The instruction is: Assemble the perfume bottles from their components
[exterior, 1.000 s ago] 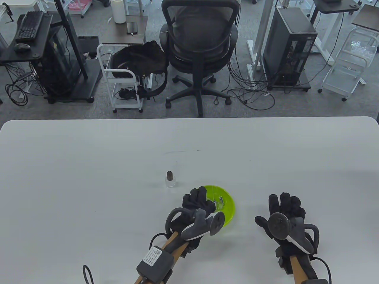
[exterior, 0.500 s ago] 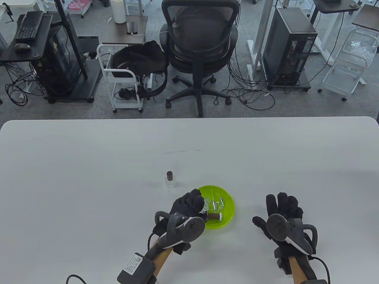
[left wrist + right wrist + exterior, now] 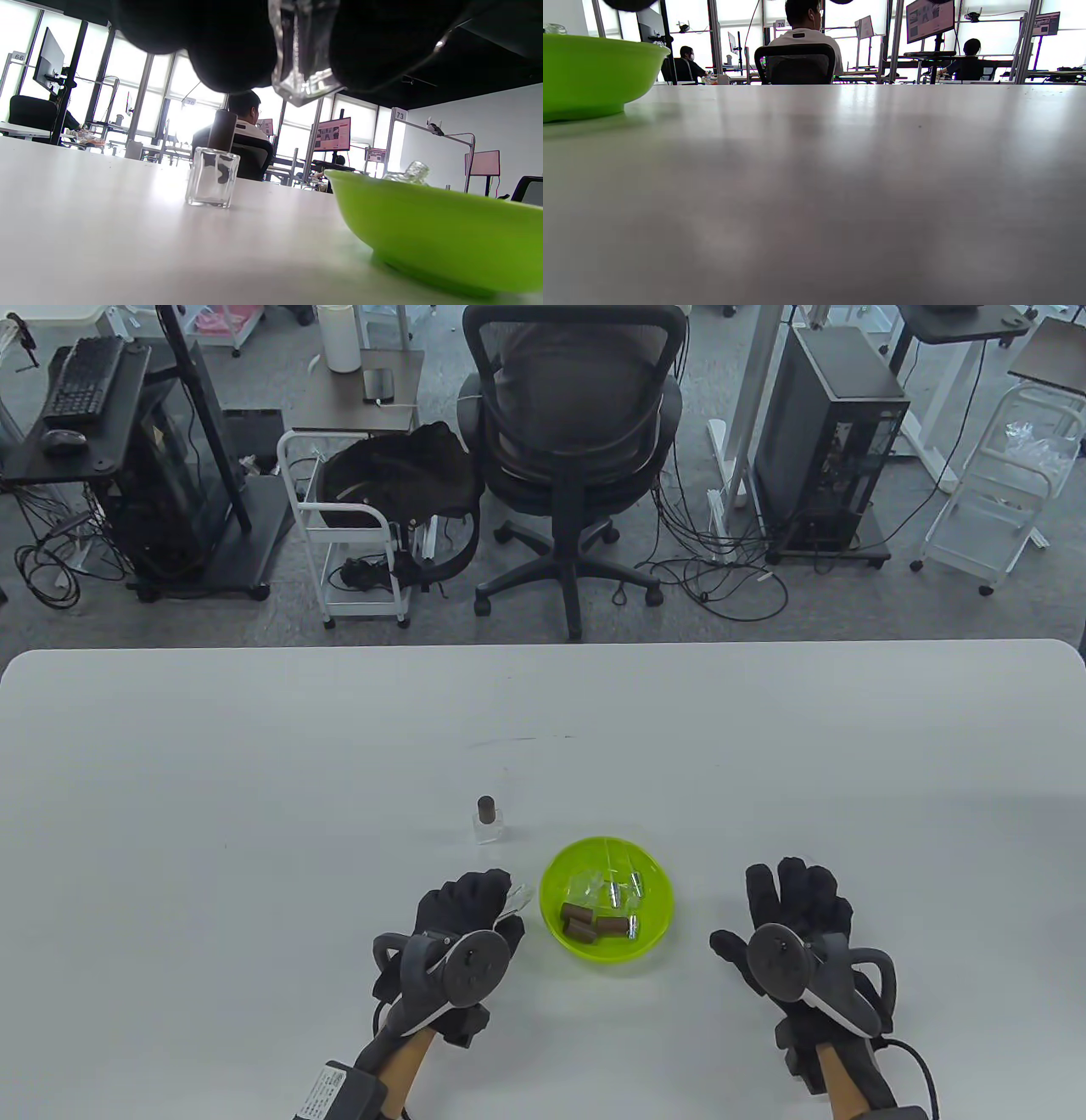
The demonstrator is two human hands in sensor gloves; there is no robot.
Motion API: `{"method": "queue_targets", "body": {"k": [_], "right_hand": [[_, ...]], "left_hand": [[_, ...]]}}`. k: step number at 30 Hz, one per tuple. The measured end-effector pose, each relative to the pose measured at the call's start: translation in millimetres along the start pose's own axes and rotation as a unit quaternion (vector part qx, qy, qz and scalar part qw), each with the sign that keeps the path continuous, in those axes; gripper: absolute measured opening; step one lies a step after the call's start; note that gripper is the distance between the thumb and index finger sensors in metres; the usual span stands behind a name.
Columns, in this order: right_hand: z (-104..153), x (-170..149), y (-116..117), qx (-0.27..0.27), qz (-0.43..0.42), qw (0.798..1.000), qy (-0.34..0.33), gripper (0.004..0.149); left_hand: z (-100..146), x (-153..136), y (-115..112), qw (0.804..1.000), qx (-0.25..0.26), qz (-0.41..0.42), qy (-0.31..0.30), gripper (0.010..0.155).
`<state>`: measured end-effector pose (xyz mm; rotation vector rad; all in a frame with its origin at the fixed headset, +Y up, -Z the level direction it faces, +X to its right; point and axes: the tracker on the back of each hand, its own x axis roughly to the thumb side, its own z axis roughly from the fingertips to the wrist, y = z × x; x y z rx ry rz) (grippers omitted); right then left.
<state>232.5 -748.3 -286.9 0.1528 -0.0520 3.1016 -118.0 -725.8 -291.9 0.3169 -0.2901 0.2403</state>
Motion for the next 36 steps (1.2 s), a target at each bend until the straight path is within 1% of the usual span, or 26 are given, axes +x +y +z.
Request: {"method": "queue_targets", "body": {"k": [4,5,8,11,14,17,20,22,25,28,30,32,36], "right_hand": [[-4.8,26.9,-7.0,-0.068,0.042,0.997,-0.018,0.083],[-7.8,37.6,-9.9,-0.075,0.052,0.995,-0.026,0.082],[-16.9,63.3,-16.3,-0.066,0.051,0.996,-0.04,0.083],[-31.8,95.4,-17.9,-0.034,0.031,0.998,-0.051,0.08],[-44.1,117.8,-14.2,-0.011,0.055,0.997,-0.054,0.074],[-53.6,131.8,-7.3,-0.002,0.089,0.995,-0.05,0.067],[-57.6,139.2,-2.6,-0.006,0.102,0.994,-0.049,0.062],[-59.0,141.2,-0.4,-0.001,0.108,0.993,-0.043,0.061],[-59.6,142.1,0.8,-0.001,0.106,0.994,-0.038,0.055],[-58.7,143.8,1.3,-0.001,0.115,0.993,-0.04,0.054],[-58.6,144.2,1.2,0.0,0.11,0.993,-0.04,0.053],[-59.3,143.3,1.3,0.002,0.102,0.994,-0.038,0.048],[-58.0,138.3,1.5,0.006,0.092,0.994,-0.049,0.047]], "left_hand": [[0.6,-1.1,-0.6,1.0,-0.003,-0.003,-0.001,0.06],[1.2,-1.0,-0.1,1.0,-0.002,-0.003,-0.002,0.06],[3.2,-2.2,1.6,1.0,0.003,0.001,-0.003,0.059],[6.0,-3.7,2.8,1.0,0.006,0.003,-0.003,0.058],[8.0,-4.1,3.8,1.0,0.016,-0.002,0.0,0.057],[7.3,-4.9,3.3,1.0,0.012,0.005,-0.001,0.056],[6.3,-5.6,3.4,1.0,0.003,0.011,-0.004,0.055],[6.5,-6.1,4.0,1.0,0.014,0.012,-0.001,0.054],[6.2,-6.3,3.4,1.0,0.009,0.018,-0.002,0.052],[6.0,-5.6,1.7,1.0,0.006,0.016,-0.003,0.052],[6.0,-5.1,1.0,1.0,0.003,0.017,-0.003,0.052],[6.1,-4.9,0.4,1.0,0.004,0.018,-0.004,0.052],[6.1,-5.0,0.5,1.0,0.006,0.023,-0.003,0.053]]}}
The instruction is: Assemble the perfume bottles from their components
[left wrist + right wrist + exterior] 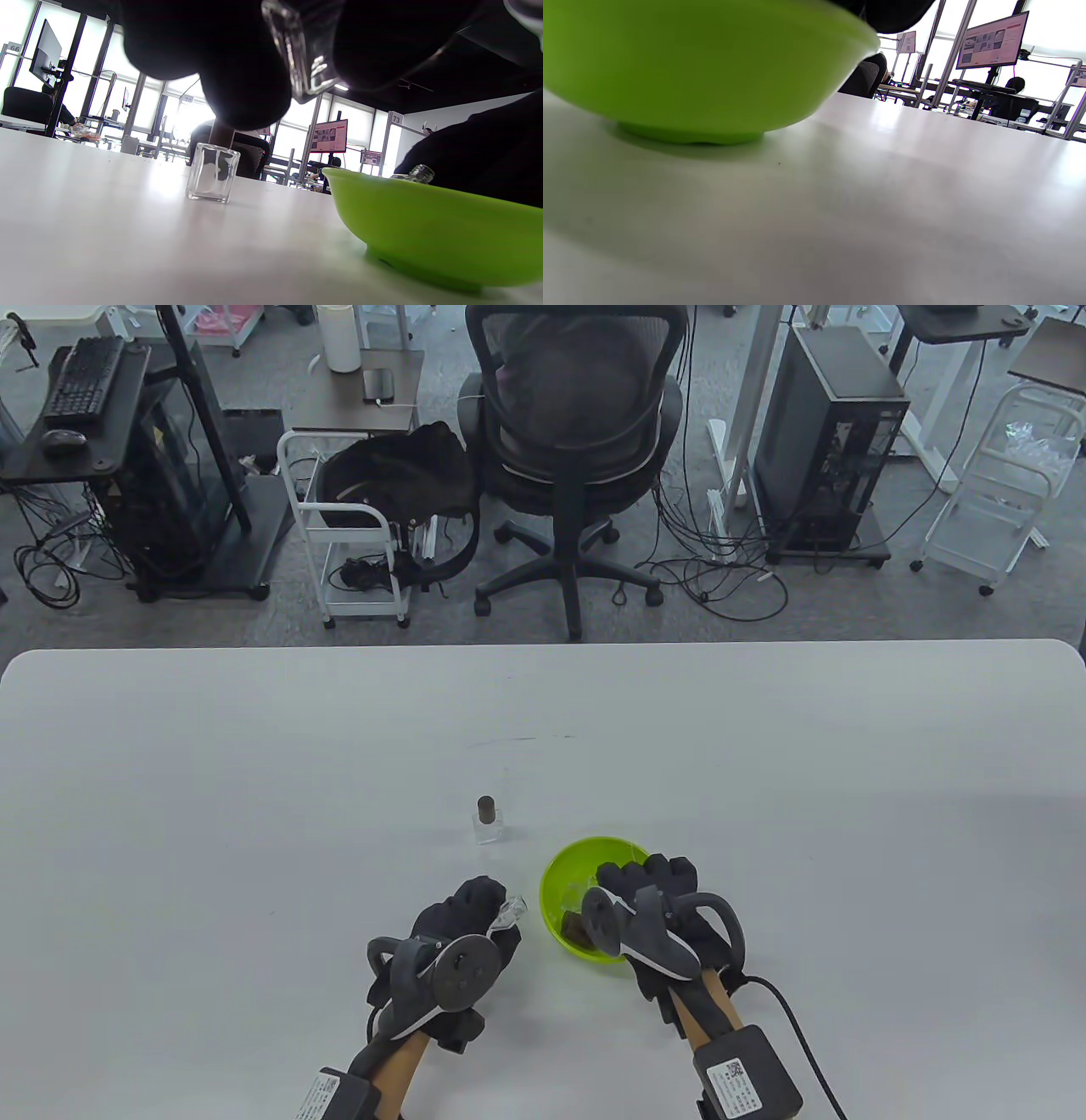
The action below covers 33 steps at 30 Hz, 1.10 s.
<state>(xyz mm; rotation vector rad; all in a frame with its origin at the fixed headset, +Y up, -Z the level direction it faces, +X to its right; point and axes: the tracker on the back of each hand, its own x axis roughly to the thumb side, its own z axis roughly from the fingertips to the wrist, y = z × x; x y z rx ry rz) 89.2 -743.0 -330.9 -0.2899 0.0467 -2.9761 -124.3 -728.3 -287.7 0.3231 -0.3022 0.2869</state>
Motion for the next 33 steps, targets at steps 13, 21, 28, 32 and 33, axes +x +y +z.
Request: {"method": "queue_targets", "body": {"k": [13,21,28,32,33], "right_hand": [[43.9,-23.9,-44.8,-0.116,-0.203,0.966,-0.115,0.048],[52.2,-15.5,-56.1,-0.092,-0.236,0.953,-0.168,0.04],[51.3,-12.8,-54.7,-0.09,-0.231,0.954,-0.17,0.04],[50.2,-6.8,-51.7,-0.081,-0.235,0.953,-0.172,0.04],[49.9,-4.4,-51.3,-0.081,-0.233,0.955,-0.166,0.041]], "left_hand": [[-0.2,2.9,-1.3,1.0,0.008,0.003,-0.001,0.053],[0.9,6.1,-2.4,1.0,0.012,0.003,-0.007,0.054],[1.3,8.2,-3.5,1.0,0.01,-0.002,-0.01,0.053],[2.3,13.2,-4.6,1.0,0.008,-0.01,-0.019,0.053],[2.6,14.5,-5.0,1.0,0.008,-0.016,-0.021,0.053]]}}
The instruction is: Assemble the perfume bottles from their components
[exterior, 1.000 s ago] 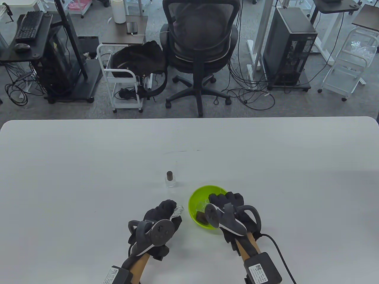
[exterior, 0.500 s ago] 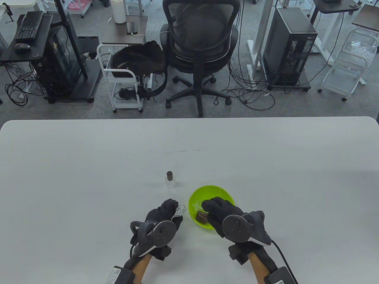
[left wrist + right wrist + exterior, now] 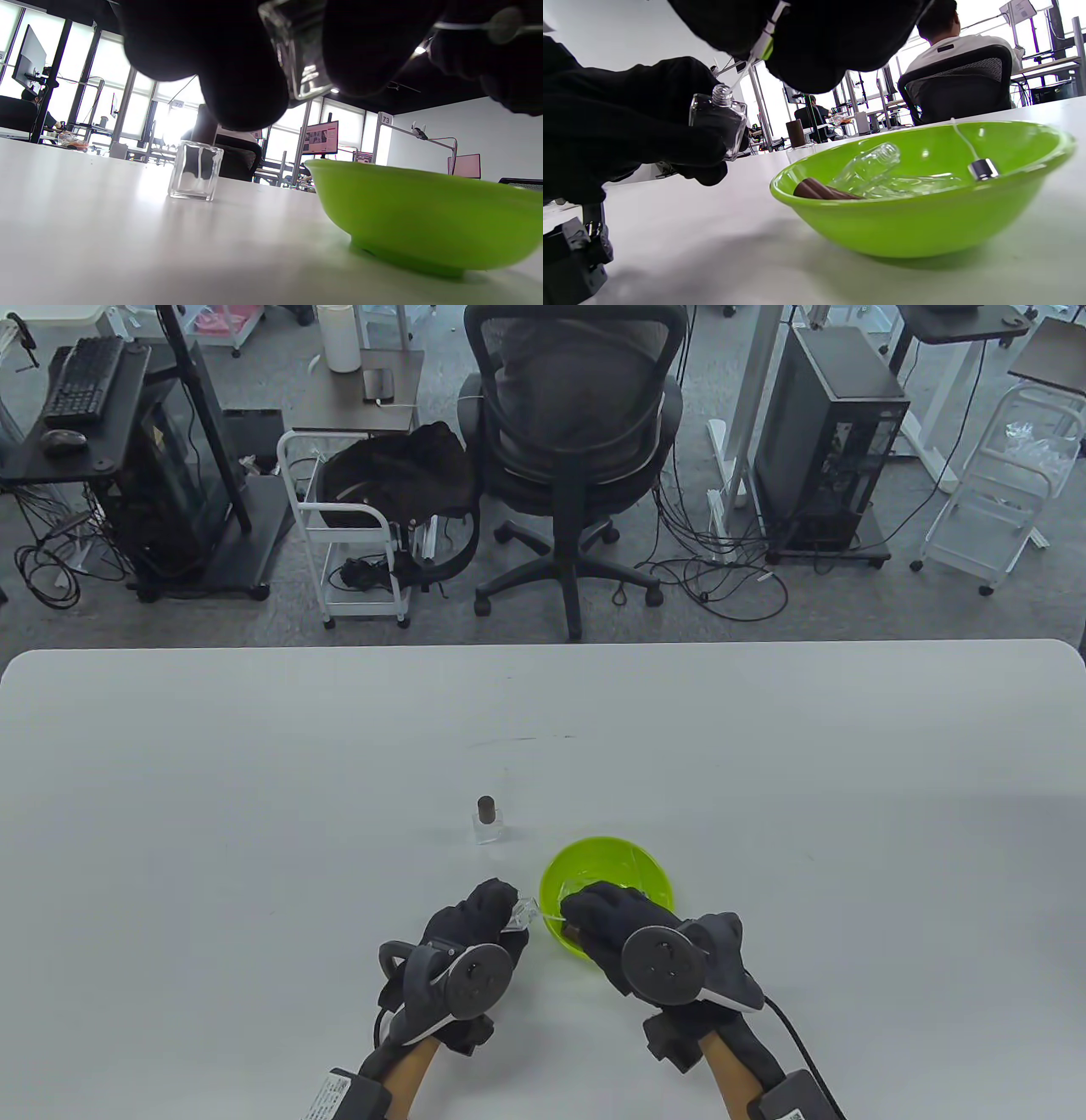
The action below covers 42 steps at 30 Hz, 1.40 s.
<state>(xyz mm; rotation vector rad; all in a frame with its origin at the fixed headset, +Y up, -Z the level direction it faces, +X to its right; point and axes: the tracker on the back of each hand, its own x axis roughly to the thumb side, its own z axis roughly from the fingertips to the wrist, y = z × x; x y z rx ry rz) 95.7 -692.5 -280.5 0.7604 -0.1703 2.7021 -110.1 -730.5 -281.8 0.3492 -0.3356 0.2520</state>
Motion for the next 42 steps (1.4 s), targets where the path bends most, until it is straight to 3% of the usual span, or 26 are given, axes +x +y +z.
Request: {"method": "queue_targets", "body": {"k": [13,35,42], "right_hand": [[-6.8,16.6,15.4,-0.003,0.049,0.999,0.007,0.049],[-9.3,11.7,18.2,-0.012,0.034,0.999,0.027,0.05],[-10.7,6.3,19.3,0.015,-0.001,1.0,0.023,0.048]], "left_hand": [[-0.2,11.5,-1.6,1.0,-0.002,-0.004,-0.018,0.053],[0.2,16.2,1.0,0.999,0.009,0.017,-0.032,0.051],[0.4,17.6,-0.3,0.999,0.002,0.012,-0.035,0.05]]}}
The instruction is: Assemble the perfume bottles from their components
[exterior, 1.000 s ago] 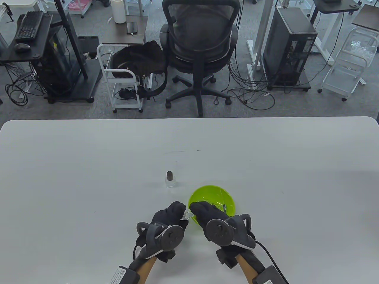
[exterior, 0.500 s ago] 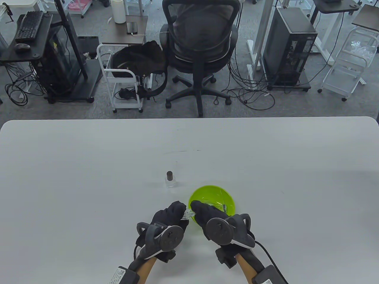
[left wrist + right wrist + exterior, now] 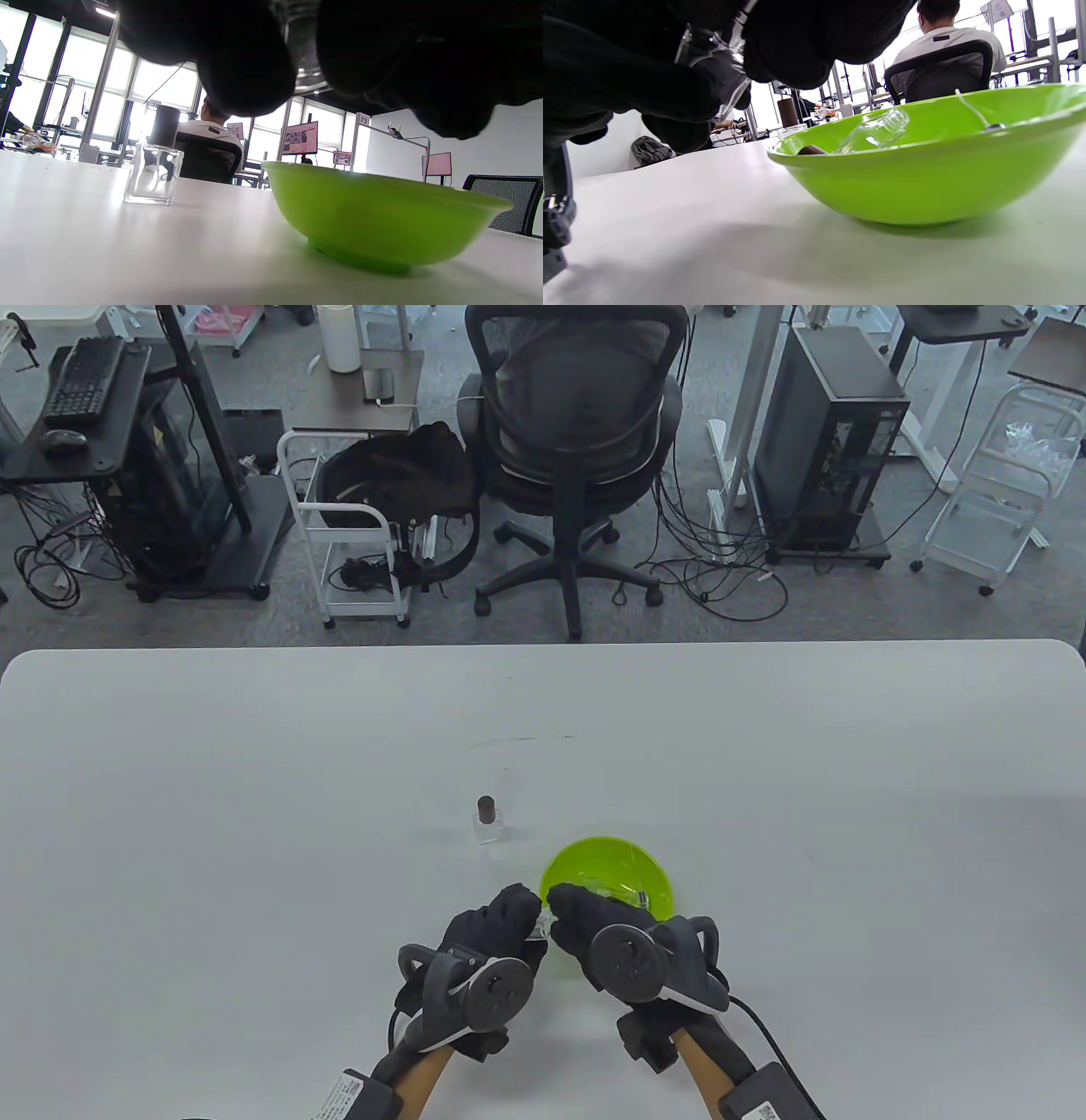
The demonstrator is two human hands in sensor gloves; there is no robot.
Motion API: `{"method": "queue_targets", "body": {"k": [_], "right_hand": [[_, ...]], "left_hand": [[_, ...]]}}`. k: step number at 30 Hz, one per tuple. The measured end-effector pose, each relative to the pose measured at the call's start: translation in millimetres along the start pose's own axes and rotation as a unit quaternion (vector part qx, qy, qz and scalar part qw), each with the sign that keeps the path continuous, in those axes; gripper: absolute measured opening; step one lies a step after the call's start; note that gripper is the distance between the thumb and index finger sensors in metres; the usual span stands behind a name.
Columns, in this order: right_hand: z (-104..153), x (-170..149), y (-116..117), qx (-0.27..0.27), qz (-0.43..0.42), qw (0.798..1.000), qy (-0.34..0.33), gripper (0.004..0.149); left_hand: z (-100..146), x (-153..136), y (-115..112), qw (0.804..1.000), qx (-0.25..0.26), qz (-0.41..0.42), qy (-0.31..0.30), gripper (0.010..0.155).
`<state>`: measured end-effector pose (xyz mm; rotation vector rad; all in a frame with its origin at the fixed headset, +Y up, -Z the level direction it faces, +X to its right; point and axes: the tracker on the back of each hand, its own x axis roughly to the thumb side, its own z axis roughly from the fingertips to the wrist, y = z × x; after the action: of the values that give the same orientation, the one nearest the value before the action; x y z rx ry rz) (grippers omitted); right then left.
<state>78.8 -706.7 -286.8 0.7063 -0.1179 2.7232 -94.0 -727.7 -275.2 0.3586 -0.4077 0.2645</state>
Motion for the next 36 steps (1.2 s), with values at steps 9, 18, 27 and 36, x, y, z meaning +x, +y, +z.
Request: {"method": "queue_targets", "body": {"k": [9,18,27,36], "right_hand": [[1.6,-2.9,-4.0,-0.01,-0.026,1.0,-0.001,0.052],[-0.7,-6.3,-0.7,-0.015,-0.036,0.999,0.017,0.05],[-2.6,-8.2,-0.4,0.016,-0.048,0.999,0.004,0.053],[-3.7,-6.8,4.8,-0.015,-0.054,0.997,0.047,0.051]], "left_hand": [[-0.4,-1.7,3.8,1.0,0.011,0.017,0.007,0.052],[-2.5,-0.1,2.5,1.0,-0.003,0.022,-0.002,0.051],[-2.9,-2.6,2.8,1.0,0.005,0.026,0.003,0.054],[-1.0,1.4,5.9,1.0,0.018,0.021,-0.007,0.053]]}}
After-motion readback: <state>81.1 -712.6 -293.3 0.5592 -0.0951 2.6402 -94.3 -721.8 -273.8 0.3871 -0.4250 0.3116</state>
